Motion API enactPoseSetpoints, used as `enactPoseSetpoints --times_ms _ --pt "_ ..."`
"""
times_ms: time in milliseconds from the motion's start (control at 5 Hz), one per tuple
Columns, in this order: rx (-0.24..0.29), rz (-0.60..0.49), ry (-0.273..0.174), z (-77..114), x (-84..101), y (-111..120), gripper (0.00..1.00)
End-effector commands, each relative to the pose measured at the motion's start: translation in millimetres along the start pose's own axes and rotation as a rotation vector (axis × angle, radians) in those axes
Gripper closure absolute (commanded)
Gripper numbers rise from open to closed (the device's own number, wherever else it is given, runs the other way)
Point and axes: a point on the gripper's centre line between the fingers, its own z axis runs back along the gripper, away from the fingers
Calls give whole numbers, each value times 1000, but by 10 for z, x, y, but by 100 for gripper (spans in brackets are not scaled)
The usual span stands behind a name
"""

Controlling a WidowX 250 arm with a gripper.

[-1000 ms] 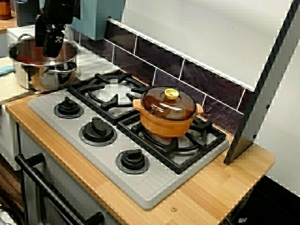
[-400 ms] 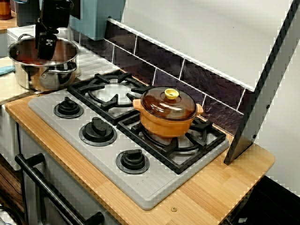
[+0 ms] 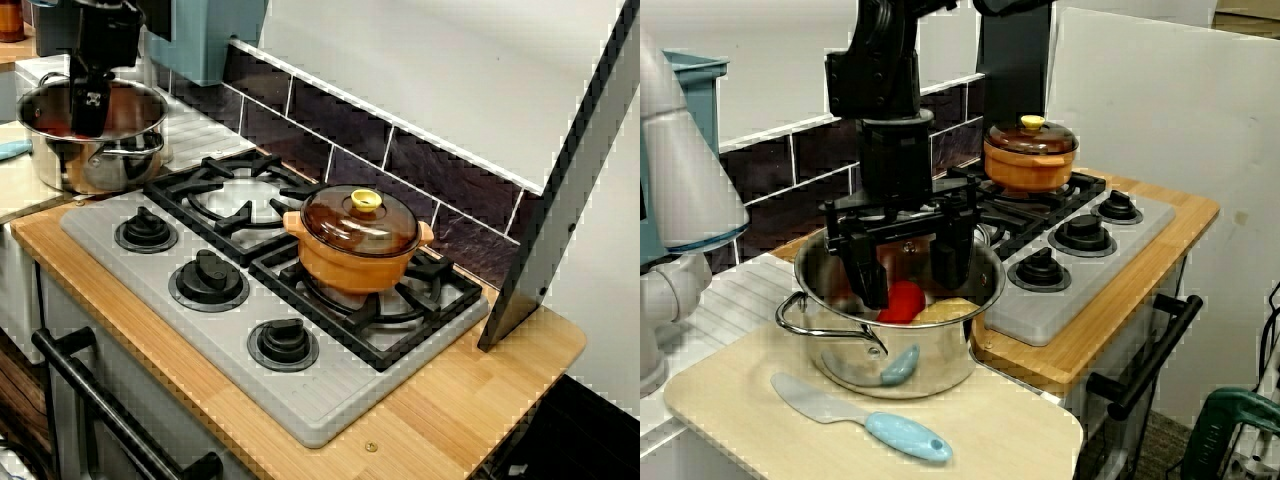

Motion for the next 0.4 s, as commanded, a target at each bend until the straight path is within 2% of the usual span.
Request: enactPoseSetpoints --times_ms 0,200 --pt "66 -33 -65 205 -32 -35 0" --pt "68 -26 -61 189 -2 -26 0"
